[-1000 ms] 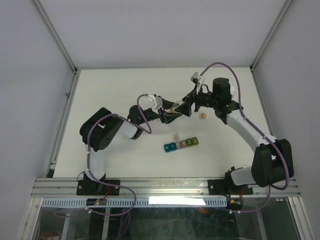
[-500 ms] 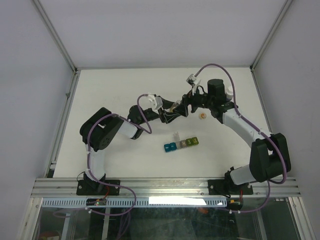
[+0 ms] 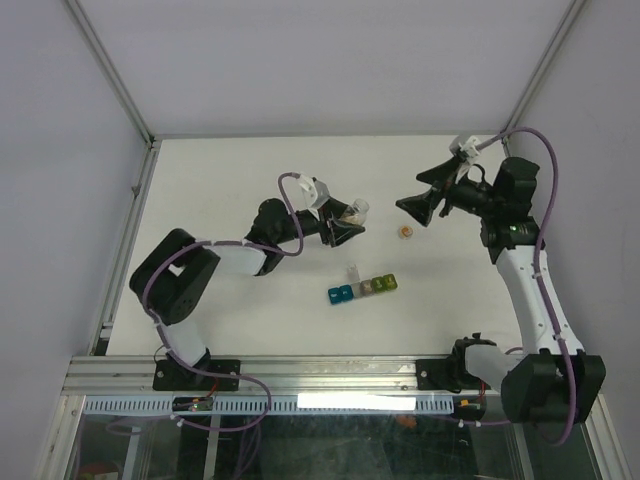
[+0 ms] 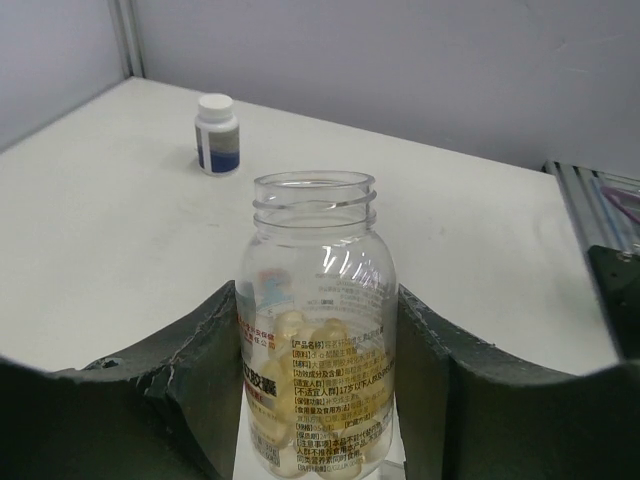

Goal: Sort the pills into containers

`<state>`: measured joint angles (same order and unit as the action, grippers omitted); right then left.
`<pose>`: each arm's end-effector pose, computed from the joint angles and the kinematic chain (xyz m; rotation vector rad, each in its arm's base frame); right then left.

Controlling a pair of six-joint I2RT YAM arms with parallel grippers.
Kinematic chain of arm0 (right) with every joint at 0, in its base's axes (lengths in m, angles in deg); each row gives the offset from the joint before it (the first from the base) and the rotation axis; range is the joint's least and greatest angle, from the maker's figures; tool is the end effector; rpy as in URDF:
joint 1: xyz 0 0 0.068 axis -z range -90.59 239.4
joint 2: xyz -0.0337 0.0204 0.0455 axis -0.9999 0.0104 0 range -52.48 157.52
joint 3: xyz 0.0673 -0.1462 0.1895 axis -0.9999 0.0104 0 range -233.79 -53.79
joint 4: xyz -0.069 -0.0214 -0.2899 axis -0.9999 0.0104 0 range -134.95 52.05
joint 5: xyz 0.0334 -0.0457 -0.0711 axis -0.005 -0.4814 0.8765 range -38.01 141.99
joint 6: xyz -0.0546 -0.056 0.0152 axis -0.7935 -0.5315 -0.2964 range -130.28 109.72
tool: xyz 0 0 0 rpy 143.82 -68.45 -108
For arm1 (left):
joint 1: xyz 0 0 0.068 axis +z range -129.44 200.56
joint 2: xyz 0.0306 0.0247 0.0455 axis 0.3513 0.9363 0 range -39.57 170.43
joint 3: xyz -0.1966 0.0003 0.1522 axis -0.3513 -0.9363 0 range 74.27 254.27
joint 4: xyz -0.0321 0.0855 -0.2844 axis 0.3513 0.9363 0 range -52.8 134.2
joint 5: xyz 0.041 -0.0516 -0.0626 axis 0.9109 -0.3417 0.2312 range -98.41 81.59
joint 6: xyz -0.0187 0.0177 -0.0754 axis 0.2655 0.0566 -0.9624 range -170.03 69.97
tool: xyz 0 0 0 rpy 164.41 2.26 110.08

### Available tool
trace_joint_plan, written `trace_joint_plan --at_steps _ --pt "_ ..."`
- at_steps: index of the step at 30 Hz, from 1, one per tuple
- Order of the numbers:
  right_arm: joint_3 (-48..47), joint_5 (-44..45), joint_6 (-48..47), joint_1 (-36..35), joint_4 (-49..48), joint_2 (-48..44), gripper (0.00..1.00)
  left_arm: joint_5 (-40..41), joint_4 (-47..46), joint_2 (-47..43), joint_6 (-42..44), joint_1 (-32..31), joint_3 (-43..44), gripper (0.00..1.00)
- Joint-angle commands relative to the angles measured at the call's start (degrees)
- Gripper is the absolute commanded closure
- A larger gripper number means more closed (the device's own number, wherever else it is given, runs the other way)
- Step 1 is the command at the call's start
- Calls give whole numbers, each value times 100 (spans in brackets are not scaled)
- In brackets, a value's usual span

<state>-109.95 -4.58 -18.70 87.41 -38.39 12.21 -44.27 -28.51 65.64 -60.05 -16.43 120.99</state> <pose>0.3139 0.0682 0.3174 -0.8274 1.5821 0.8159 0.3040 -0.2795 0.1492 0.8704 1.3073 -1.1049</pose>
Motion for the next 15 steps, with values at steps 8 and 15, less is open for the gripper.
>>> trace_joint_plan --at_steps 8,15 --pt "220 -423 809 679 -311 354 1 2486 5919 -2701 1213 -2000 207 100" --pt "237 -302 807 709 -298 323 1 3200 7011 -3731 1197 -2646 22 100"
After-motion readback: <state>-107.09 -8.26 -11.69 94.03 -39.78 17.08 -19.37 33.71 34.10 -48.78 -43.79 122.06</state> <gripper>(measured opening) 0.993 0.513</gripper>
